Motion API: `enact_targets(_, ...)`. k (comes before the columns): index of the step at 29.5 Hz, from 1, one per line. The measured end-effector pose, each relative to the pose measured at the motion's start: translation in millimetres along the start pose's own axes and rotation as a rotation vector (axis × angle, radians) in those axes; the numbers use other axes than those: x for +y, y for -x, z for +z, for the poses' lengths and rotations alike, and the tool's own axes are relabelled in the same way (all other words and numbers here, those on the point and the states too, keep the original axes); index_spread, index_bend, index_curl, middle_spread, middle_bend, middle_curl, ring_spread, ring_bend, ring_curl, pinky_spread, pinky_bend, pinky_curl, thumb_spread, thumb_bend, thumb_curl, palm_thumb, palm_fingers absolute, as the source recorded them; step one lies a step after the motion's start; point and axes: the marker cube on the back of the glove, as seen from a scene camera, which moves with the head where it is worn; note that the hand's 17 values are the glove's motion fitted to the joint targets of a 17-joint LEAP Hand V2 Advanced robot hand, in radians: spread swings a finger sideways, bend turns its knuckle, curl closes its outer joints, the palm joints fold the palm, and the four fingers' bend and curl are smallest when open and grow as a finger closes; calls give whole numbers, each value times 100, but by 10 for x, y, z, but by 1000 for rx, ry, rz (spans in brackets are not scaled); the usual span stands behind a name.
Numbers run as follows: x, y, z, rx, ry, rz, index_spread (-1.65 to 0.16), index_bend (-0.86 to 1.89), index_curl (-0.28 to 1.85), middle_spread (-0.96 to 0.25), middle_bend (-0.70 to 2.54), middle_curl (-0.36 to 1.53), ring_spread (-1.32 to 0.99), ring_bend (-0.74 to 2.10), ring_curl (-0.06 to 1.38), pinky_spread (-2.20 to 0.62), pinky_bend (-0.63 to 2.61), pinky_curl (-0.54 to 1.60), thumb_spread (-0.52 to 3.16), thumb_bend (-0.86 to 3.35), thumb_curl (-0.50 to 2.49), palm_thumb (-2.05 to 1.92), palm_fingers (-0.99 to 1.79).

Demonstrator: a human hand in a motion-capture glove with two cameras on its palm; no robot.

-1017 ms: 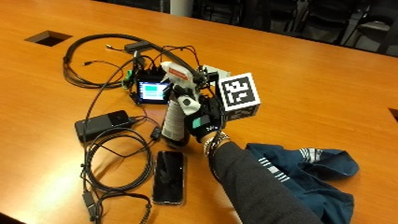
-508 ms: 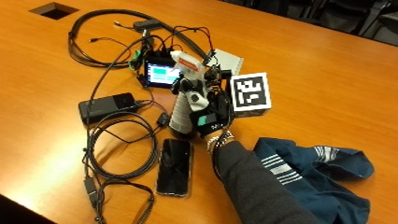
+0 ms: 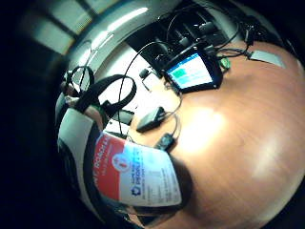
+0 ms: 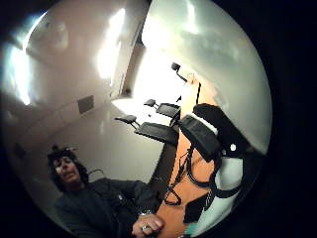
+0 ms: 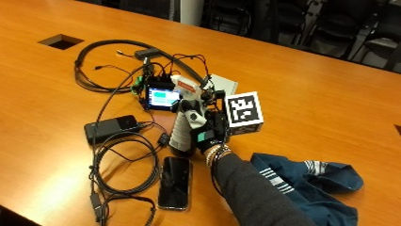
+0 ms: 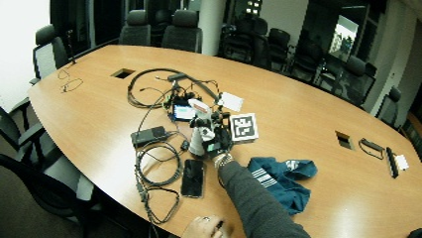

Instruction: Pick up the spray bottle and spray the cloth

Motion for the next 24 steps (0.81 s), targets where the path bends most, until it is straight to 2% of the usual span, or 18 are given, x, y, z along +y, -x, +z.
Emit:
enact_targets(2,52,-115,66,37,69,68,-28,13,31,-21,47,49,-18,63,41,-27,55,38,123,-1,21,59,121)
enact_targets(7,99,-94,186,91,223,194,-31,2,28,-16,32,45,-15,54,41,-9,58,42,114,-6,20,48,63)
enact_targets(9,89,24,180,148,282,209,-32,1,26,-15,29,44,-14,53,41,-3,60,42,111,-5,21,47,54)
enact_targets(14,102,451,27,371,428,168,-33,5,22,-10,20,40,-10,47,37,10,64,40,107,-3,21,45,33)
enact_targets(24,583,1136,-206,785,645,-21,-38,15,22,-8,19,37,-6,39,32,21,57,36,101,-4,21,34,24)
